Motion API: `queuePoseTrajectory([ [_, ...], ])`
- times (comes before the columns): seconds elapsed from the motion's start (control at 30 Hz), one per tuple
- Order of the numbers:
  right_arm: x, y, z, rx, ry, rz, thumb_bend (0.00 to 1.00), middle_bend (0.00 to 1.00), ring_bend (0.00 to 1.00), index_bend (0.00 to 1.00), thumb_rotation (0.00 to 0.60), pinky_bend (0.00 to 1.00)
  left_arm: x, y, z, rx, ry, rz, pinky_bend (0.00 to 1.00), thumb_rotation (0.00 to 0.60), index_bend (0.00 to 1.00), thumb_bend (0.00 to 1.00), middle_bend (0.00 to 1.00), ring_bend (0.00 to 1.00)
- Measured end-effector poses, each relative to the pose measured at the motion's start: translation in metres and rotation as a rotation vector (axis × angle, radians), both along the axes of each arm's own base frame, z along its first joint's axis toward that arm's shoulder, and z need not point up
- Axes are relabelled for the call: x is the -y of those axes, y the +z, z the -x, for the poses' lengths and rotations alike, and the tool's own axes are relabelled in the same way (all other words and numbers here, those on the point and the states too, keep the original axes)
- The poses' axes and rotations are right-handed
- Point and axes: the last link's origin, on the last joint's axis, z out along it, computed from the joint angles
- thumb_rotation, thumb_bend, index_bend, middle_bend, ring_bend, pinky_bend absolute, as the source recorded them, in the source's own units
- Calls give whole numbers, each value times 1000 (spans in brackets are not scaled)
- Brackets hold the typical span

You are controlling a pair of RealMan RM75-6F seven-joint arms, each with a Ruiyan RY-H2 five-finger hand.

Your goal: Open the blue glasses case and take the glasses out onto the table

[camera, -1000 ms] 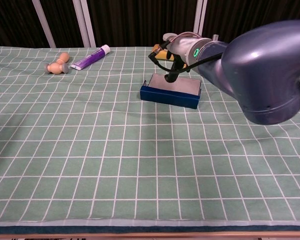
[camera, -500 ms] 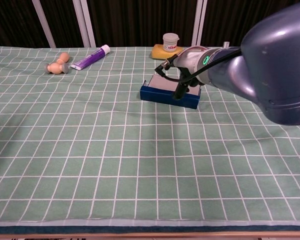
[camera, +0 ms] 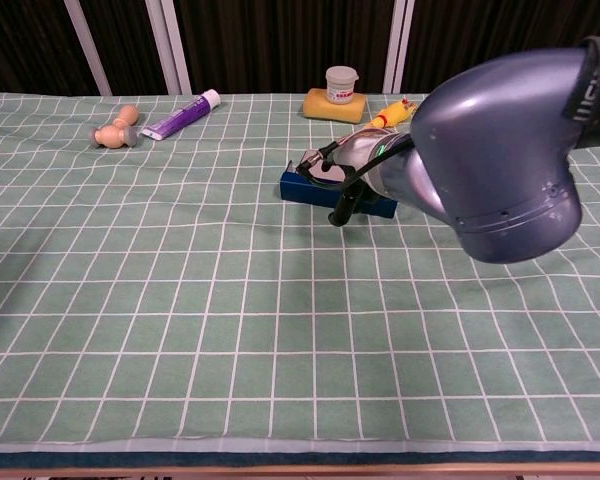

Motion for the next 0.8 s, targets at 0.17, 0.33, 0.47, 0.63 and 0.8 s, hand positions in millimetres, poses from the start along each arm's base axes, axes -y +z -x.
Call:
queuePoseTrajectory([
  [0.17,-1,-9,-4,10,0,-13,487,845,971,54,600,1000,0,0,0,5,4,-1,0,600,0,0,0,0],
  [0.33,-6,-13,-9,29,6,-34,487,844,971,111,600,1000,0,0,0,8,3,1,0,600,0,0,0,0],
  [0.47,-13,-16,-17,56,18,-60,493,844,971,157,600,1000,0,1,0,10,4,1,0,600,0,0,0,0],
  [0.63,-23,-16,-27,97,32,-95,495,845,971,183,600,1000,0,0,0,11,3,0,0,600,0,0,0,0],
  [0.8,-35,-13,-34,128,41,-134,496,844,971,189,600,1000,0,0,0,10,2,1,0,600,0,0,0,0],
])
